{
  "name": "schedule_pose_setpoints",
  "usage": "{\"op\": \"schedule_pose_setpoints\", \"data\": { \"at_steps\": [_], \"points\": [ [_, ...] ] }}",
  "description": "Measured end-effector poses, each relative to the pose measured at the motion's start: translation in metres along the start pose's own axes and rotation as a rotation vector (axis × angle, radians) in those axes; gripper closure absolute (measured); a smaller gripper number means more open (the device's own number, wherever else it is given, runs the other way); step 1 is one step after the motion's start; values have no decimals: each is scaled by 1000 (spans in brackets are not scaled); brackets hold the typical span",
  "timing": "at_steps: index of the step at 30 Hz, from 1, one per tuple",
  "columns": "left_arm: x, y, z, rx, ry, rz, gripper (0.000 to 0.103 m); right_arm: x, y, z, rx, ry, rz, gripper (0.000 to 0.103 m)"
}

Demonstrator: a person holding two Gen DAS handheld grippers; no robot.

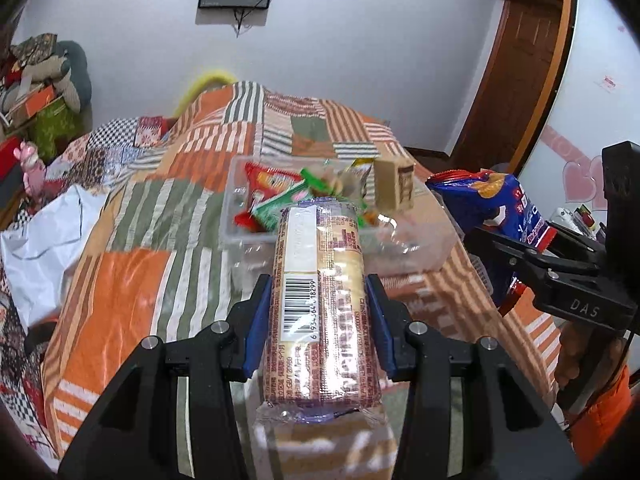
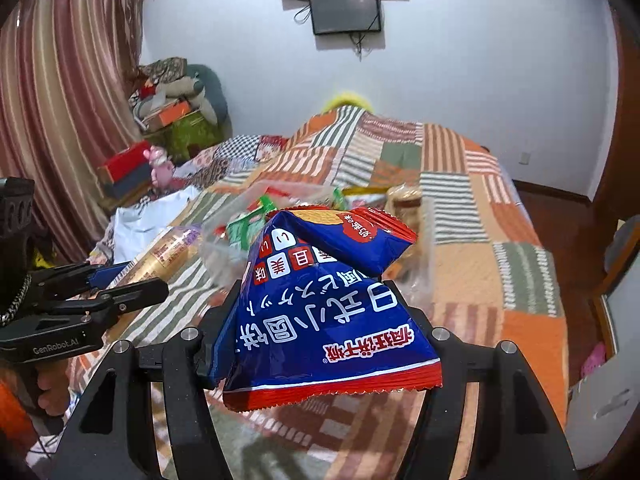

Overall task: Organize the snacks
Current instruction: 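Lower the biscuit roll and blue bag into the clear box and open both tools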

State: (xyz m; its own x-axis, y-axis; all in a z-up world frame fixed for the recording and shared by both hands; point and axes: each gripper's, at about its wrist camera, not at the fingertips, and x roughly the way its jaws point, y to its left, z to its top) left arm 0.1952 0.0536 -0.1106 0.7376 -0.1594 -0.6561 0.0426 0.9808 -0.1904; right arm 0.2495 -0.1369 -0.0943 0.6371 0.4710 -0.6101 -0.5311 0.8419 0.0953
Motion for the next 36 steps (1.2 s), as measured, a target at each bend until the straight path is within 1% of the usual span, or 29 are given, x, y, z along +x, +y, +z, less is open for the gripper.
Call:
{"op": "schedule_pose_setpoints", "data": {
  "at_steps": [7,16,28,34,36],
  "points": [
    [10,-14,20,19,-16,-22,58,-1,-11,6,15,-32,-29,42],
    [38,-31,40,55,-7,-36,58,9,-24,12,34,-47,-46,42],
    [77,-48,63,62,23,-69,58,36,-35,18,2,-11,-71,42],
    [99,-48,72,43,35,-68,58,52,-36,20,-32,16,-83,42],
    [104,-46,75,36,37,-62,58,57,-38,20,-36,26,-72,42]
  ]
}}
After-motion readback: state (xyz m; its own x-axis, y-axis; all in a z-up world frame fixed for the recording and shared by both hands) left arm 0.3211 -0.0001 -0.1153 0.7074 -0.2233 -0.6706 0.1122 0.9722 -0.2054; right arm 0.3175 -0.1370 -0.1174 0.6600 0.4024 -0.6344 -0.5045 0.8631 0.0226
